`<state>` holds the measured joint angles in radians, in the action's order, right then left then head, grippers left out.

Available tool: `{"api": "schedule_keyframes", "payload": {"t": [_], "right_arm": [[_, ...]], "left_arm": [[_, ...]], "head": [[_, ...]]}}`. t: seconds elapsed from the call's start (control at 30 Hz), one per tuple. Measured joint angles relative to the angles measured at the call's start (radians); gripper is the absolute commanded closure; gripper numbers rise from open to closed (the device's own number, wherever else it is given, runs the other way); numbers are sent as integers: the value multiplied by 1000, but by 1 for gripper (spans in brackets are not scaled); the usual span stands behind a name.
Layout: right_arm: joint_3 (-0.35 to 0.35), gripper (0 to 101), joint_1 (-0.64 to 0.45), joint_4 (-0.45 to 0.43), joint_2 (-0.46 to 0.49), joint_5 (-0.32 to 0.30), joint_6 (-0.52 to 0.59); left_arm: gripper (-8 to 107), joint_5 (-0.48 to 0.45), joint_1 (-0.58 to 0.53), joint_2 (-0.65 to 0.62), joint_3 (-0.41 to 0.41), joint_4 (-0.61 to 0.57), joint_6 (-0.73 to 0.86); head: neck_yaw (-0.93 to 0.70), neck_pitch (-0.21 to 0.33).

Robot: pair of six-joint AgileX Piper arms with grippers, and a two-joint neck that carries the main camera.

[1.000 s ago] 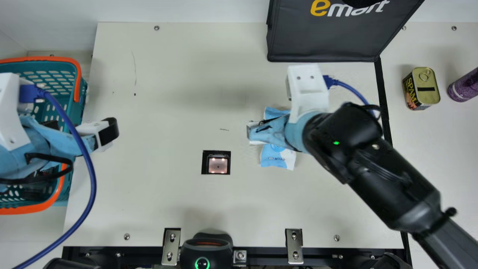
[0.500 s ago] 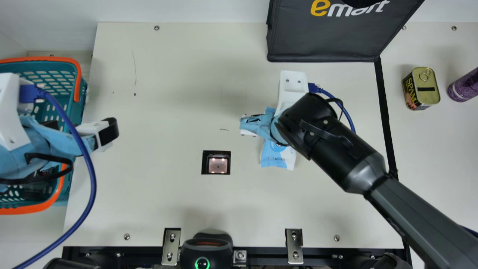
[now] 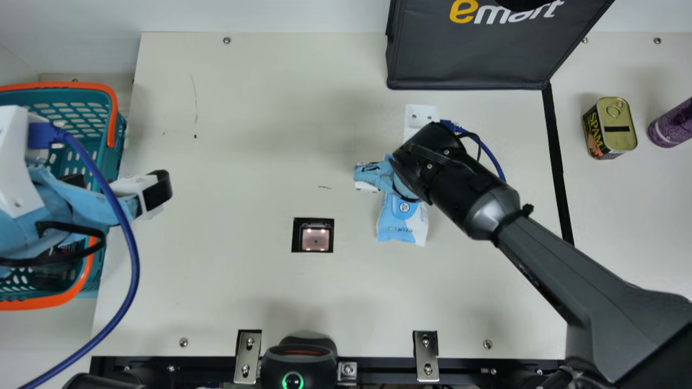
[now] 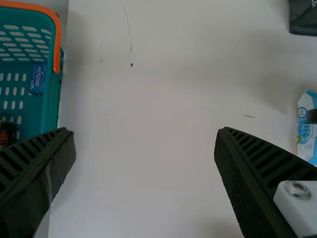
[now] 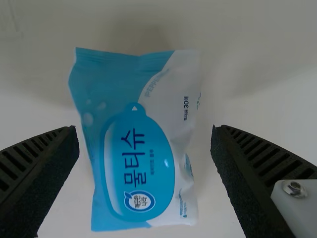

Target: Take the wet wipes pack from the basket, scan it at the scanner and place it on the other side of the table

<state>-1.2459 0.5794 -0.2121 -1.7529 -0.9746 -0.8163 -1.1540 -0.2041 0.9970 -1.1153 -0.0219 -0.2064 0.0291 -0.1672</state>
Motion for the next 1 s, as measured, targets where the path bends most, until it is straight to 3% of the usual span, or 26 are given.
{"api": "schedule_keyframes", "payload": {"t": [0.4, 0.87, 1.0], "right_arm": [[7, 6, -23, 35, -58, 31, 0], [31, 100, -30, 49, -51, 61, -1], [31, 101, -27, 48, -31, 41, 0]], "left_arm": [[9, 0, 0, 0, 0, 0, 0], [9, 0, 0, 0, 0, 0, 0], [9, 0, 0, 0, 0, 0, 0]], "head": [[0, 0], [0, 0], [0, 0]]}}
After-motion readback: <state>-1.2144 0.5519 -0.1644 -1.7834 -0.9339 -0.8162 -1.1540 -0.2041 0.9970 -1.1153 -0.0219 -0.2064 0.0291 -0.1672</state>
